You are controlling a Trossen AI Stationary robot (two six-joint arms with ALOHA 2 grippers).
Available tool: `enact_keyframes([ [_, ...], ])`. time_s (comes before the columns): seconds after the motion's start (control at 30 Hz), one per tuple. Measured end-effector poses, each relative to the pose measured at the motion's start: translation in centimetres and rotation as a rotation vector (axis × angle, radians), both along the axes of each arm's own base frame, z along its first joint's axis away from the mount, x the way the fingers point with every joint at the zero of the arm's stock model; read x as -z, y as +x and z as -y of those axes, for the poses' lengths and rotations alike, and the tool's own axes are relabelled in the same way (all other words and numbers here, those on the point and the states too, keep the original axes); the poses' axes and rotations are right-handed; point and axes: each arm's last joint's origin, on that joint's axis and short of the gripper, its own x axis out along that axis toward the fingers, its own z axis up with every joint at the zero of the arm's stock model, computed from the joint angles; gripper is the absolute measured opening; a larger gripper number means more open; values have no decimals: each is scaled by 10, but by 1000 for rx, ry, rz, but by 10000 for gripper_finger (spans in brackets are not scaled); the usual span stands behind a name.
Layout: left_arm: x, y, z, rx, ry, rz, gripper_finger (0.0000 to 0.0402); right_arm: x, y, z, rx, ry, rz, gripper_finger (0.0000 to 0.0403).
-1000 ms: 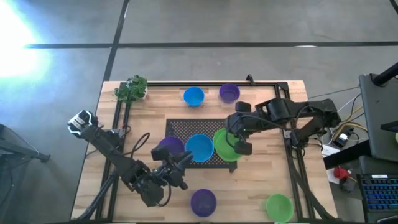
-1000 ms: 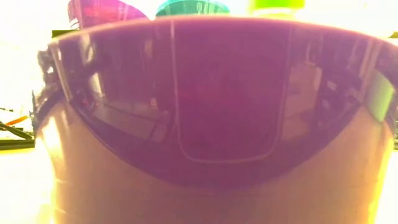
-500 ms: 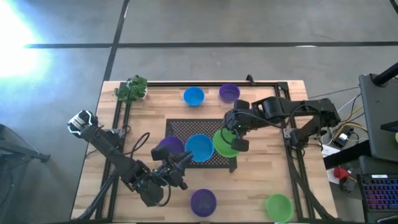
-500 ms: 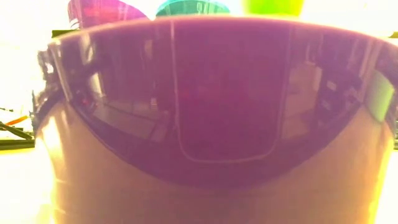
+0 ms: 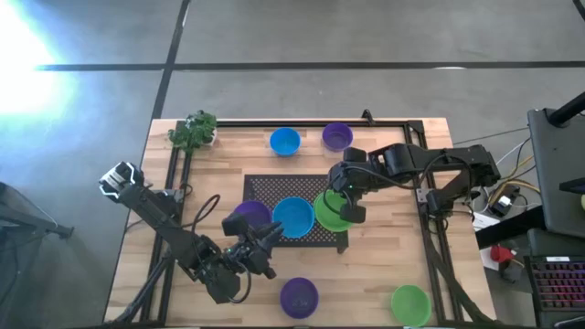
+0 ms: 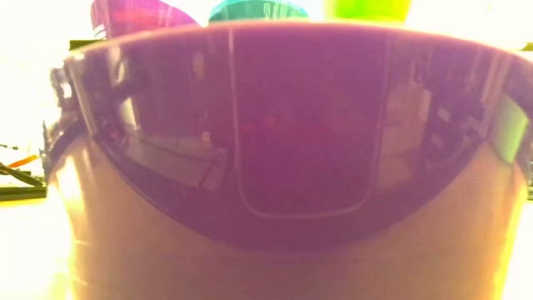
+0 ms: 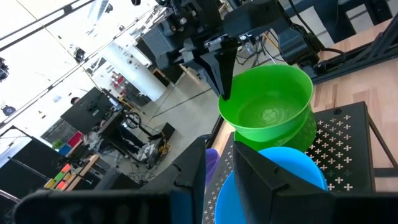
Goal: Pick & Place Mini bowls
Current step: Stack the left green bowl on the green bowl on the shelf
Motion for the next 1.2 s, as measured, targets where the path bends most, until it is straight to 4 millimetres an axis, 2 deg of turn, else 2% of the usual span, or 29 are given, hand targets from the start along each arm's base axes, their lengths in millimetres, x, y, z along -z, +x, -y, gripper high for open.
enact_keyframes([
  [0.4,0,0,0,0,-2,1,82,0,0,0,4,-1,1,12],
  [0.83,0,0,0,1,-2,2,82,0,0,2,23,-50,7,96],
  [1.2,0,0,0,0,-2,2,82,0,0,2,-1,-62,3,113],
])
